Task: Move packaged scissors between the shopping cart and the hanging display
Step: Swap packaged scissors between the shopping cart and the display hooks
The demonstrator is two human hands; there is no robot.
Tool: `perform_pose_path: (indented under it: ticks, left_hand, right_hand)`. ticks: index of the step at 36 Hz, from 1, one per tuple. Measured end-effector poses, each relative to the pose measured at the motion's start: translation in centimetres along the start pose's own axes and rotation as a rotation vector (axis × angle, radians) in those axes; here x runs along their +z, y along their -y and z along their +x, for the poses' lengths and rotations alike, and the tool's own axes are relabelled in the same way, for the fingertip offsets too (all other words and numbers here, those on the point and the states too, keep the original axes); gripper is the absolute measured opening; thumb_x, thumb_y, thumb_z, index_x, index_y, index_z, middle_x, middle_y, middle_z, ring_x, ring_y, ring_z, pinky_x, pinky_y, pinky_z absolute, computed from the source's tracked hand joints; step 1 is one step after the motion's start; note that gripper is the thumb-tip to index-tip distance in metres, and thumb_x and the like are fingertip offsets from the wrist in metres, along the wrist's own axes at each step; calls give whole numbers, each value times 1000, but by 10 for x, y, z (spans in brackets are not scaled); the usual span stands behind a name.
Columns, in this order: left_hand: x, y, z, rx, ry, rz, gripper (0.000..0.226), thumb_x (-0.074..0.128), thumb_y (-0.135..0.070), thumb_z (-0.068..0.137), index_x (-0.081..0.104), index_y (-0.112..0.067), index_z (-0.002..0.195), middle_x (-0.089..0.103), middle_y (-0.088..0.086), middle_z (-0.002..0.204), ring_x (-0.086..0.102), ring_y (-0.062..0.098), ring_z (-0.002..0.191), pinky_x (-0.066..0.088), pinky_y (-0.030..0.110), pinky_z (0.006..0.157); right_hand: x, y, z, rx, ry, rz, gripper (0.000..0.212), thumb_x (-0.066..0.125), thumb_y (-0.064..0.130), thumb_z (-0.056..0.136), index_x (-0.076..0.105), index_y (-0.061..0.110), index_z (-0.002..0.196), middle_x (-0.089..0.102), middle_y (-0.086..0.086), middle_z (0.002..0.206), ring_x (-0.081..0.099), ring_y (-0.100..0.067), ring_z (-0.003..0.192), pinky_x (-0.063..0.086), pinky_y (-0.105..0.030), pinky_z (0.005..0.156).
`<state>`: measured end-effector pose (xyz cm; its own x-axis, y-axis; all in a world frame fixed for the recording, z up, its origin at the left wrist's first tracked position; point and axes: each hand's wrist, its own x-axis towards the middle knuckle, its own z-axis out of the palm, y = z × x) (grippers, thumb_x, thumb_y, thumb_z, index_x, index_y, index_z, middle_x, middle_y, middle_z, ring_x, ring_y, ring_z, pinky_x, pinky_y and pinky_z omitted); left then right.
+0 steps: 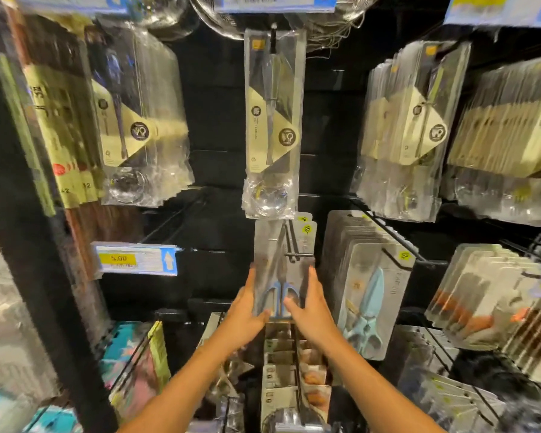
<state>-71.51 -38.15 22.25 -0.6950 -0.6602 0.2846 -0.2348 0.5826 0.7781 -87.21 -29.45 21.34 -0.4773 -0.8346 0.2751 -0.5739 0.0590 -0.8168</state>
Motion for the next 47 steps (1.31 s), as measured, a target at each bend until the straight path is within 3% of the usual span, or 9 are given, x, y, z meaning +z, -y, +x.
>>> perform_pose_path:
  ticks: [6, 10, 14, 19, 24, 29, 36, 40, 47]
  left_hand:
    - [0, 12, 22, 0, 1, 23, 92, 67, -44, 88, -6, -75, 136, 33, -21, 151, 37, 7, 141, 33, 27, 115]
    - [2, 14, 26, 0, -32, 38, 85, 68, -23, 94, 5, -65, 133, 32, -35, 135, 42, -21, 120, 35, 5, 102]
    - [-1, 17, 16, -99, -44, 124, 75, 67, -18, 93, 23, -57, 140, 46, -16, 140, 48, -10, 121, 42, 19, 102]
    - [-6, 26, -9, -191, 3, 235, 76, 64, -24, 95, 21, -39, 155, 29, -6, 160, 41, 17, 140, 39, 32, 113]
    - [-12, 31, -43, -86, 28, 292, 65, 62, -23, 97, 31, -31, 153, 36, -8, 155, 38, 14, 142, 29, 20, 110]
    - [-15, 42, -79, -40, 62, 337, 60, 59, -27, 98, 34, -34, 152, 34, -14, 155, 20, 3, 147, 34, 28, 115]
    - [-13, 48, -139, 84, 71, 362, 55, 61, -29, 95, 43, -34, 147, 45, -14, 149, 37, 6, 140, 34, 25, 115]
    - [-12, 42, -180, 108, 74, 395, 57, 61, -31, 97, 40, -33, 149, 42, -13, 150, 35, 7, 141, 22, 15, 112]
    - [-5, 27, -259, 57, 59, 384, 52, 58, -36, 98, 41, -39, 147, 40, -21, 147, 29, -6, 137, 16, 9, 111]
  right_hand:
    - [4, -5, 21, 35, 1, -1, 97, 60, 21, 97, -15, 32, 158, 30, 0, 153, 38, -4, 116, 33, -19, 93]
    - [7, -13, 29, 37, -17, -8, 96, 63, 27, 96, -9, 34, 159, 30, -1, 155, 38, -20, 140, 35, -23, 103]
    - [7, -21, 26, 60, -28, -11, 90, 66, 40, 93, 6, 33, 160, 30, -2, 157, 35, -21, 144, 40, -35, 114]
    - [3, -23, 3, 58, 35, -85, 80, 66, 15, 95, 19, 13, 159, 25, -3, 155, 36, -2, 129, 31, 11, 79]
    - [0, -16, -29, 57, 66, -167, 70, 66, 26, 94, 32, 21, 154, 32, 5, 152, 38, -13, 140, 36, -27, 115]
    - [-3, -12, -69, -4, 150, -290, 52, 61, 31, 98, 44, 28, 148, 41, 10, 150, 42, -9, 140, 37, -30, 116]
    - [-8, -3, -128, -31, 280, -387, 50, 61, 36, 98, 45, 33, 146, 47, 10, 150, 44, -8, 138, 37, -29, 115]
    - [-12, 4, -166, -25, 380, -367, 49, 56, 40, 100, 42, 36, 147, 43, 7, 153, 48, -18, 137, 42, -39, 113]
    - [-15, -3, -228, -87, 489, -360, 48, 53, 52, 98, 42, 45, 144, 43, 17, 152, 41, -5, 140, 38, -33, 116]
